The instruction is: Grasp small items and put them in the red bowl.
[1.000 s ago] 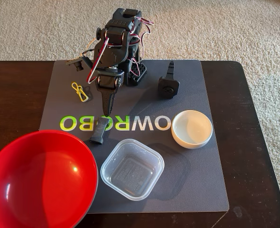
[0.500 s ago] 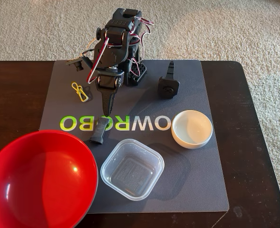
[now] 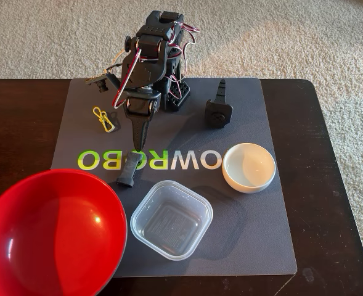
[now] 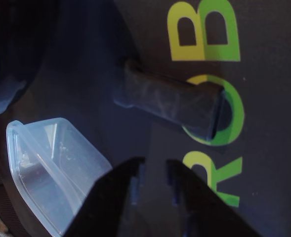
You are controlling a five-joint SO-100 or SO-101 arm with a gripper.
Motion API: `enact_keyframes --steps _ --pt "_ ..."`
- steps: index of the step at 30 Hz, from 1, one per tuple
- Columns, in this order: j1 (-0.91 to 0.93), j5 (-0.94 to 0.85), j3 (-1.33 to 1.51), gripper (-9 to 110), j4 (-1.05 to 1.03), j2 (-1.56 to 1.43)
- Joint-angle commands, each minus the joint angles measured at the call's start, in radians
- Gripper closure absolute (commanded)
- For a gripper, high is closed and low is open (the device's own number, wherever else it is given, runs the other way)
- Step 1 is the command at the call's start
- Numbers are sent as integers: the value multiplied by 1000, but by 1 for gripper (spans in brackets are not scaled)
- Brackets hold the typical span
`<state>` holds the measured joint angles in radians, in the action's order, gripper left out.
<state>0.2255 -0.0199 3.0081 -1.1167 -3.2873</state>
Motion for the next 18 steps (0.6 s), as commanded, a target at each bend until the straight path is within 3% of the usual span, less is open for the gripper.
enact_keyframes --steps 1,9,11,13,16,18 --pt "-8 5 -8 97 8 -3" --pt "-115 94 -5 96 18 -5" --pt "-198 181 6 101 55 -6" --pt "-196 503 37 101 95 -8" --pt "-155 571 29 101 91 -6" --pt "-189 738 -26 97 31 -6"
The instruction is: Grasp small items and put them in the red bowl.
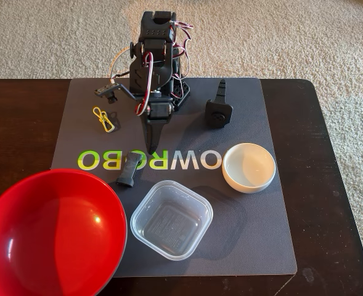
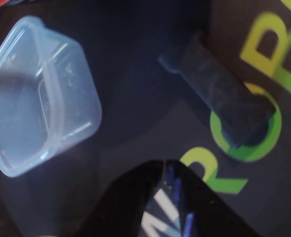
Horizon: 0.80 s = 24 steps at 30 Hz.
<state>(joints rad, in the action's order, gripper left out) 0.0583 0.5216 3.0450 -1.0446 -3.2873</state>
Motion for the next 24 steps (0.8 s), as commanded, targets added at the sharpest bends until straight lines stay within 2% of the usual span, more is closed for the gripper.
enact_keyframes --steps 1,4,8,12,16,19,24 --pt "-15 213 -94 90 -34 -8" --pt "-124 331 -247 83 -54 9" --pt "-327 388 -528 82 -95 172" --pt "-500 428 -709 80 -167 551" --pt "-664 442 -721 79 -160 894" --pt "-704 373 -709 79 -72 1143" --pt "-606 359 -758 78 38 1322"
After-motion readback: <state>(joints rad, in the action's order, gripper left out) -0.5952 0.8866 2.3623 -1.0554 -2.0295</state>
